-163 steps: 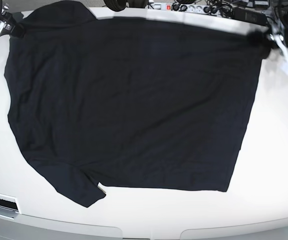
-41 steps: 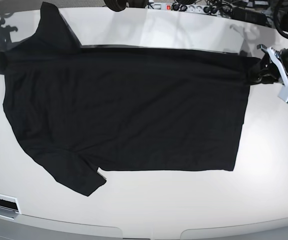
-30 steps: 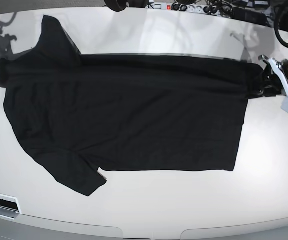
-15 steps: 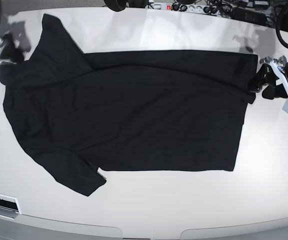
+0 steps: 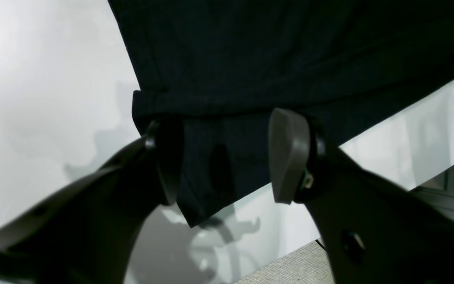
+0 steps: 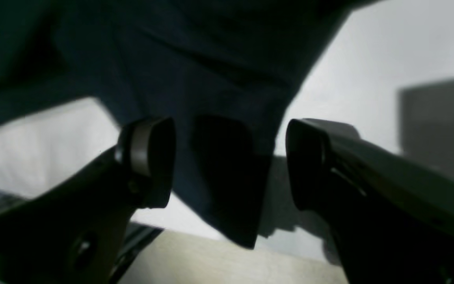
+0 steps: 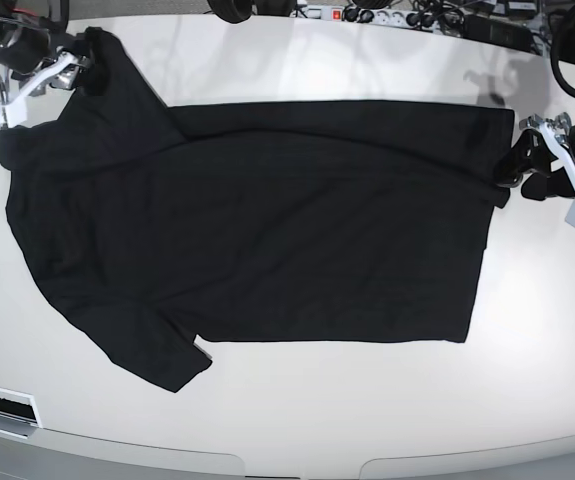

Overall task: Layout the t-shirt on the table in an organized manner, then fold the t-shirt properly
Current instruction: 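Move the right gripper to the shirt's shoulder edge and grasp it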

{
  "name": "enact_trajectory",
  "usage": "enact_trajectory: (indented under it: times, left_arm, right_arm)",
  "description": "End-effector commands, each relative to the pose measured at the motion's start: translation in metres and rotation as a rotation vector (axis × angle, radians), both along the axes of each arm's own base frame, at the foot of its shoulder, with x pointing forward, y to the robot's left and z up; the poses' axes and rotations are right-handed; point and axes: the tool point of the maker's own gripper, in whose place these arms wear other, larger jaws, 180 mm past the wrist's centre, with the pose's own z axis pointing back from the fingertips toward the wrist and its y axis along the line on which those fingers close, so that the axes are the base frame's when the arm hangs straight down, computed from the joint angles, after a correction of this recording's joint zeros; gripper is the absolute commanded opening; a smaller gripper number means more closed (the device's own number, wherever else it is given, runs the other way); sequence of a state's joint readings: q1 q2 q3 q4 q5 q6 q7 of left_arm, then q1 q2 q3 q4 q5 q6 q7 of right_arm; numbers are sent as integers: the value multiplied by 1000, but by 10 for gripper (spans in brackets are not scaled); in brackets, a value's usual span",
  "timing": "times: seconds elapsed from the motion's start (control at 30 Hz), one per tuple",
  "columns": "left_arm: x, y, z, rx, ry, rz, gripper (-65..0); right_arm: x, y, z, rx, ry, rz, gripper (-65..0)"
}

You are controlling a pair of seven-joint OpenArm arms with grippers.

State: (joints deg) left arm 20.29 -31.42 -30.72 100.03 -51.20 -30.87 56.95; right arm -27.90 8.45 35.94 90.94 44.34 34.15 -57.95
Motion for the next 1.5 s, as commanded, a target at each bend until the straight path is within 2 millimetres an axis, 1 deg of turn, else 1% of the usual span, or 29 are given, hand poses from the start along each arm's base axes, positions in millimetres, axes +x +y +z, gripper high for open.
enact_trajectory:
  times: [0.0,0.1,0.2,0.3,0.33,0.43,0.53,0.57,0.6,0.63,0.7,0.73,0.87,0.97,1.07,1.13,1.3,1.47]
  left_arm:
    - [6,1,11,-2,-37,-13,-296]
    - [3,1,9,-1,-23,-14,-296]
    - [3,1,9,0,-20,-15,-296]
    - [3,0,9,-9,-22,-15,-296]
    - [3,0,9,-8,-22,-15,-296]
    - [2,0,9,-7,-20,-15,-296]
    - [2,0,9,-7,-19,-15,-296]
    - [2,0,9,-7,-19,-15,-296]
    - [2,0,9,-7,-19,-15,-296]
    - [2,0,9,-7,-19,-15,-296]
    - [2,0,9,-7,-19,-15,-296]
    - [2,0,9,-7,-19,-15,-296]
    - [2,0,9,-6,-19,-15,-296]
    - [2,0,9,-6,-19,-15,-296]
    - [2,0,9,-6,-19,-15,-296]
    - [2,0,9,-6,-19,-15,-296]
    - [2,0,9,-6,-18,-16,-296]
    - [1,0,8,-4,-12,-17,-296]
  right_arm:
    - [5,-6,4,-24,-18,-10,-200]
    - [5,-5,-2,-45,11,-31,-200]
    - [7,12,-4,-8,2,-4,-204]
    - [7,33,-8,33,2,22,-277]
    - [5,38,-10,44,6,29,-292]
    - [4,47,-16,67,14,51,-293]
    - [6,51,-14,90,-16,67,-295]
    - [7,54,-11,101,-33,80,-319]
    - [9,56,-9,114,-49,89,-367]
    - [10,59,-7,124,-62,103,-439]
    - [10,64,-1,155,-78,138,-620]
    - [9,65,3,175,-77,147,-650]
    - [19,73,33,237,-126,199,-650]
    - [29,78,58,211,-192,254,-650]
    - [41,80,79,169,-261,293,-650]
    - [53,82,93,145,-315,313,-650]
    - [84,80,108,100,-395,328,-650]
    - [116,66,118,-5,-469,309,-650]
